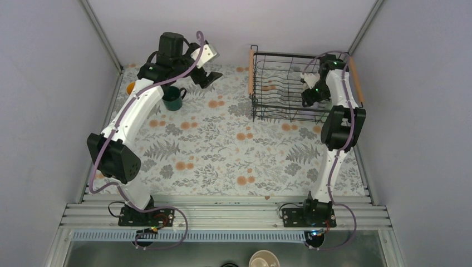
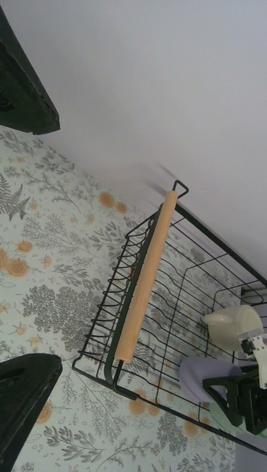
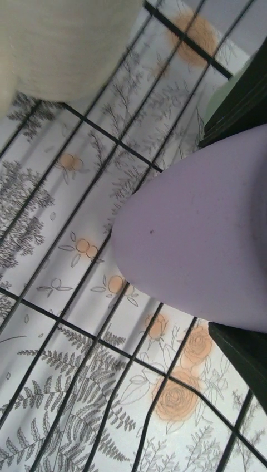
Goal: Unload the cups from the dish rack
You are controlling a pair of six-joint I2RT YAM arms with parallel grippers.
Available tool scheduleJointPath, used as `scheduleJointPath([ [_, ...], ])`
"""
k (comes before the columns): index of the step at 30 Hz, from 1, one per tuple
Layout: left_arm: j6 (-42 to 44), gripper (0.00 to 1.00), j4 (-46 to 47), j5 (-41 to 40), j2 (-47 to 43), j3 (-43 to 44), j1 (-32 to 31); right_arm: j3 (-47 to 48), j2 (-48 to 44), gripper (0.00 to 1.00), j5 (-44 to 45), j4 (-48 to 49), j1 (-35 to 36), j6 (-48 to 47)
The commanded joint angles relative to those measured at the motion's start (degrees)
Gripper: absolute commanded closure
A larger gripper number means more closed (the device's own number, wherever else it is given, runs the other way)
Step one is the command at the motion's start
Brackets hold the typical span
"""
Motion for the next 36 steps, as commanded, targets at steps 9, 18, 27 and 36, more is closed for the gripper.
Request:
scheduleJointPath([
  [9, -3.1, 0.03, 3.2, 7.8, -3.7, -0.9, -1.1, 12.0, -2.5, 0.56, -2.8, -3.2, -0.2, 2.7],
  [18, -17.9, 0.00, 17.3, 27.7, -4.3, -3.8, -1.2, 15.4, -16.2, 0.55, -19.7, 1.7, 5.6, 5.6],
  [27, -24.2, 0.00, 20.5, 38.7, 1.4, 0.8, -2.6, 21.0, -19.3, 0.55, -37.0, 3.2, 13.5, 7.5],
  [36, -25.0, 0.00, 19.5, 42.9, 6.8, 4.3, -3.1, 15.9, -22.4, 0.54, -45.9, 8.7, 14.9, 7.8],
])
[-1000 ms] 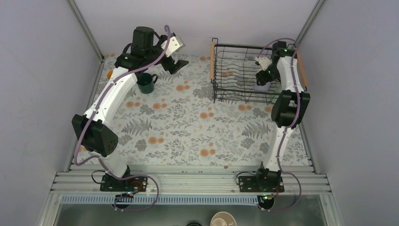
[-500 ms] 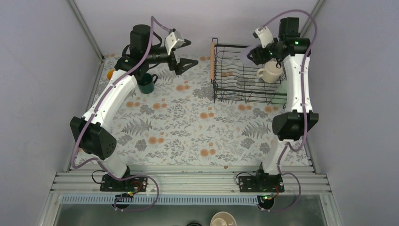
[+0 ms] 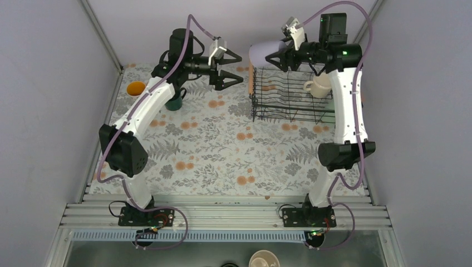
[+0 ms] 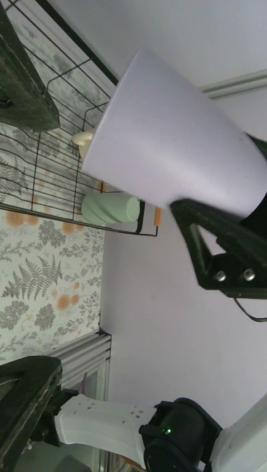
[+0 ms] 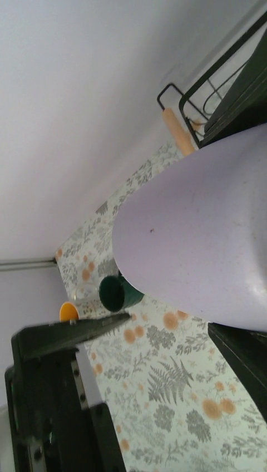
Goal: Unload the cups from the dish rack
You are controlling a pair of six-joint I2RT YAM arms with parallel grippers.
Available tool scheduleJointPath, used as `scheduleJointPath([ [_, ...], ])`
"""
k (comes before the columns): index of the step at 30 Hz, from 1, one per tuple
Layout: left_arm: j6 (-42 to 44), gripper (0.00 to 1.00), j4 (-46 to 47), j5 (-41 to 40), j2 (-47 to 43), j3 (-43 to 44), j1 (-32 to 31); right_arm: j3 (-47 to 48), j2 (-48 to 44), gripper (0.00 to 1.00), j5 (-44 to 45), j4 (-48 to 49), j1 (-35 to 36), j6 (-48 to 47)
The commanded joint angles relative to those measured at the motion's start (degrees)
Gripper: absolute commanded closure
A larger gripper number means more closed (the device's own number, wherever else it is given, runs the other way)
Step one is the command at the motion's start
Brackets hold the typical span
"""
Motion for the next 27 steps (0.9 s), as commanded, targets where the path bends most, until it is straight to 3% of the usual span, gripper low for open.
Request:
scheduleJointPath([
  [1, -1.2, 0.00, 0.4, 4.1, 3.7, 5.0, -0.2, -8.6, -4.8, 0.53, -7.5, 8.3, 0.1, 2.0],
  [17, -6.6, 0.01, 2.3, 8.9, 14.8, 16.1, -0.2, -11.5, -3.6, 0.56, -14.7, 16.4, 0.1, 6.5],
  [27, -11.3, 0.07, 6.7, 13.5, 13.7, 17.2, 0.0, -15.5, -2.9, 0.57, -14.8, 21.3, 0.2, 6.9],
])
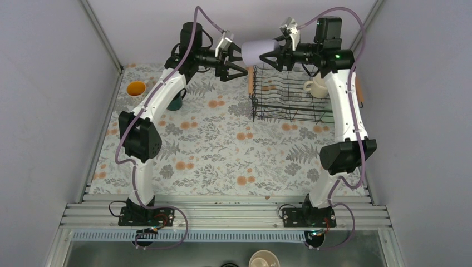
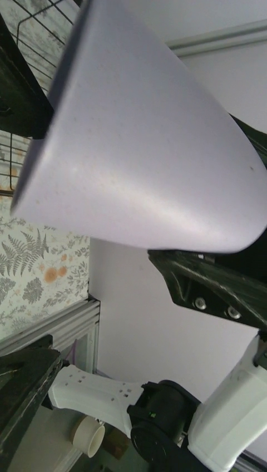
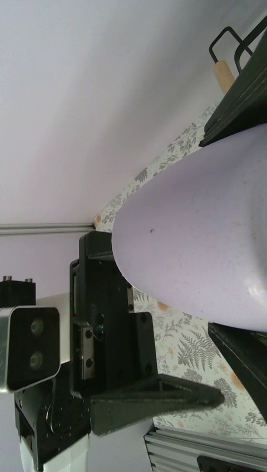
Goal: Unload the cups from the dish rack
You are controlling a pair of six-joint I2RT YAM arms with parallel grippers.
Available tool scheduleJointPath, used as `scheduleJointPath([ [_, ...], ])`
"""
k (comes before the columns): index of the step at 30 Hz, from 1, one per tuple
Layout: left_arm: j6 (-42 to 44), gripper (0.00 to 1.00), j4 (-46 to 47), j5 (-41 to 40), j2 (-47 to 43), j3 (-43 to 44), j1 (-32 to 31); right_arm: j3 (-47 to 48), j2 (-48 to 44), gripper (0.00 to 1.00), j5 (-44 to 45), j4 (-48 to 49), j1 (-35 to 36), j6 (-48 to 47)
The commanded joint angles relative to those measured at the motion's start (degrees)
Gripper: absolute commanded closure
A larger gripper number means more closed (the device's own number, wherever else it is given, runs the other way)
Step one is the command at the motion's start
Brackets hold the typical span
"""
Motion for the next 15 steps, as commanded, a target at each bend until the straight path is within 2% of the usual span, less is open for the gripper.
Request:
scheduleJointPath([
  [1, -2.9, 0.07, 4.5, 3.8, -1.9, 1.0, -0.1, -1.4, 0.5, 0.57, -2.1, 4.4, 0.2, 1.2],
  [4, -8.0, 0.15, 10.2, 5.2, -3.0, -1.1, -0.1, -2.8, 0.3, 0.57, -2.9, 6.4, 0.1, 1.8],
  [7, -11.1, 0.36, 13.1, 5.8, -3.6, -2.1, -0.3, -3.8, 0.3, 0.56, -5.0, 8.6, 0.1, 3.7],
  [10, -8.8, 0.56, 9.5, 5.6, -3.6, -0.7, -0.4, -3.4, 0.8, 0.54, -7.7, 9.4, 0.1, 6.0],
  [13, -8.3, 0.59, 8.5, 5.7, -3.8, -0.4, -0.4, -3.4, 0.6, 0.47, -9.6, 9.7, 0.2, 7.1],
  [15, -8.7, 0.68, 8.9, 5.8, -4.0, -0.6, -0.4, -4.2, 0.1, 0.43, -9.9, 10.1, 0.1, 7.1],
])
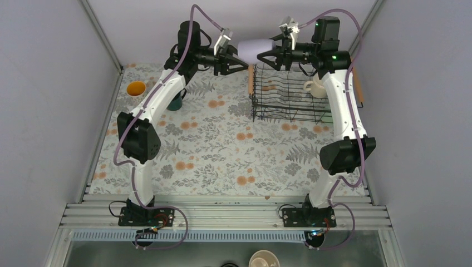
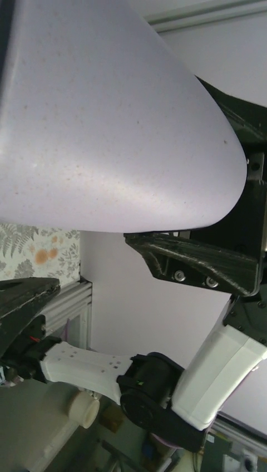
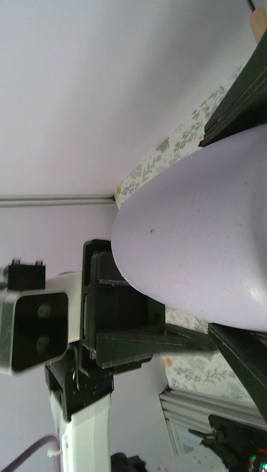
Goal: Unload the cups from the dish rack
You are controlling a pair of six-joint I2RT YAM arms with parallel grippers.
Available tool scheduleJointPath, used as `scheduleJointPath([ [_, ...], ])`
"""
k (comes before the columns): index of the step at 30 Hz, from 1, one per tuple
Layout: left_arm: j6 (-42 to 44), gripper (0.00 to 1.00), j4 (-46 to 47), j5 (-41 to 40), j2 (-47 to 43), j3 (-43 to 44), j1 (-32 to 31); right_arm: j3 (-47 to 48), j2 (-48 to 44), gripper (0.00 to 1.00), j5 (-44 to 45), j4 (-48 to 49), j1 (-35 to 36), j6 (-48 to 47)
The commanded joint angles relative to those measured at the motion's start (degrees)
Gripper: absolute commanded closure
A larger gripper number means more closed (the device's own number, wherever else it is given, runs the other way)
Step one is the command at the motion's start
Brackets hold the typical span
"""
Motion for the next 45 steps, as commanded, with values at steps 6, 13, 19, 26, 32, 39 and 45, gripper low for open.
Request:
scheduleJointPath([
  [6, -0.6, 0.97, 1.2, 1.7, -3.4, 1.2, -0.4, -2.3, -1.2, 0.33, -3.5, 2.7, 0.1, 2.2],
  [13, 6.9, 0.98, -6.9, -1.3, -4.6, 1.9, -0.3, -3.3, -3.2, 0.03, 3.9, 0.7, 0.1, 0.0],
  [19, 27.7, 0.98, -30.4, -19.0, -3.3, 12.1, 0.6, -0.6, -2.9, 0.00, 31.3, -6.0, 0.0, -5.6],
  [26, 48.9, 0.98, -51.2, -50.4, -0.3, 21.9, 0.9, -8.2, -1.8, 0.00, 61.9, -9.9, -2.5, -14.4],
  [32, 63.0, 0.98, -59.2, -72.3, 2.3, 14.9, 1.4, -10.2, -2.2, 0.00, 64.8, -13.4, -5.7, -16.9],
  [39, 67.4, 0.98, -72.7, -87.5, 15.7, 20.3, 1.2, -6.3, -3.9, 0.00, 63.9, -18.9, -5.9, -18.0],
  [45, 71.3, 0.98, -74.1, -96.3, 19.6, 14.4, 1.1, -10.0, -7.1, 0.00, 65.7, -18.5, -5.9, -19.6],
])
